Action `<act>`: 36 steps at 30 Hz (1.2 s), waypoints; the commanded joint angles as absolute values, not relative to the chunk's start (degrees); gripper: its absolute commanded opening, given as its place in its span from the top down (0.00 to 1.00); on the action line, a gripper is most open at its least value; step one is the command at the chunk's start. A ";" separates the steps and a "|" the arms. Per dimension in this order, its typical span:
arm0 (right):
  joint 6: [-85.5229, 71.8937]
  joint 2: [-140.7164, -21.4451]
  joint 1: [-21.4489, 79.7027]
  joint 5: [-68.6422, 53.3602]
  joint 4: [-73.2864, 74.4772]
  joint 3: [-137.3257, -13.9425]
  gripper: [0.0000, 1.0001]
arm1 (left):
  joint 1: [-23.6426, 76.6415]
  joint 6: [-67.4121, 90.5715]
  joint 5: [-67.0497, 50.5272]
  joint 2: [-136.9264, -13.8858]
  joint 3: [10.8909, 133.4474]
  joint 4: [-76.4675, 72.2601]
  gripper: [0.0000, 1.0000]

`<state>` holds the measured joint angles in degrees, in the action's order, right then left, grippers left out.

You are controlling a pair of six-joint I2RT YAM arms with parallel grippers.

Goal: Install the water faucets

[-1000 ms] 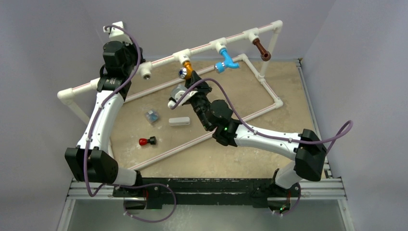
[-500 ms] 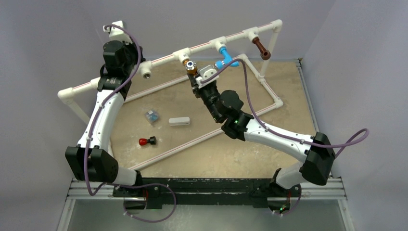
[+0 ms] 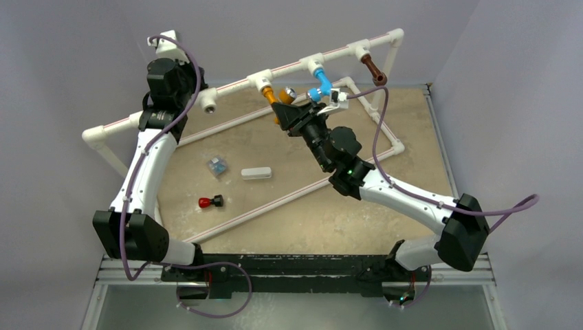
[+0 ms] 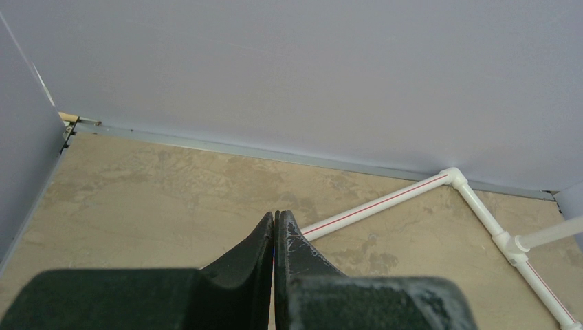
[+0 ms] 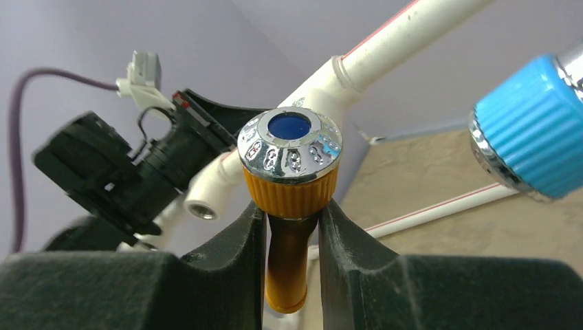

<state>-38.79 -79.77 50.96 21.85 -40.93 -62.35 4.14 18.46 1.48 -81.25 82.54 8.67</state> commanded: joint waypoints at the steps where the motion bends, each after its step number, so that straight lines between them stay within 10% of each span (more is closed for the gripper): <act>1: -61.01 -79.04 49.63 20.40 -49.60 -62.58 1.00 | 4.31 18.63 0.26 -83.47 79.45 19.54 1.00; 15: -90.91 -83.21 48.56 10.15 -63.14 -56.20 1.00 | 4.33 18.72 0.26 -83.23 79.20 19.43 1.00; 25: -78.87 -80.51 48.08 7.09 -57.03 -54.04 0.49 | 4.31 18.63 0.26 -83.22 79.19 19.43 1.00; 36: -70.02 -74.10 47.41 9.99 -48.89 -51.64 0.33 | 4.31 18.63 0.26 -83.37 79.19 19.43 1.00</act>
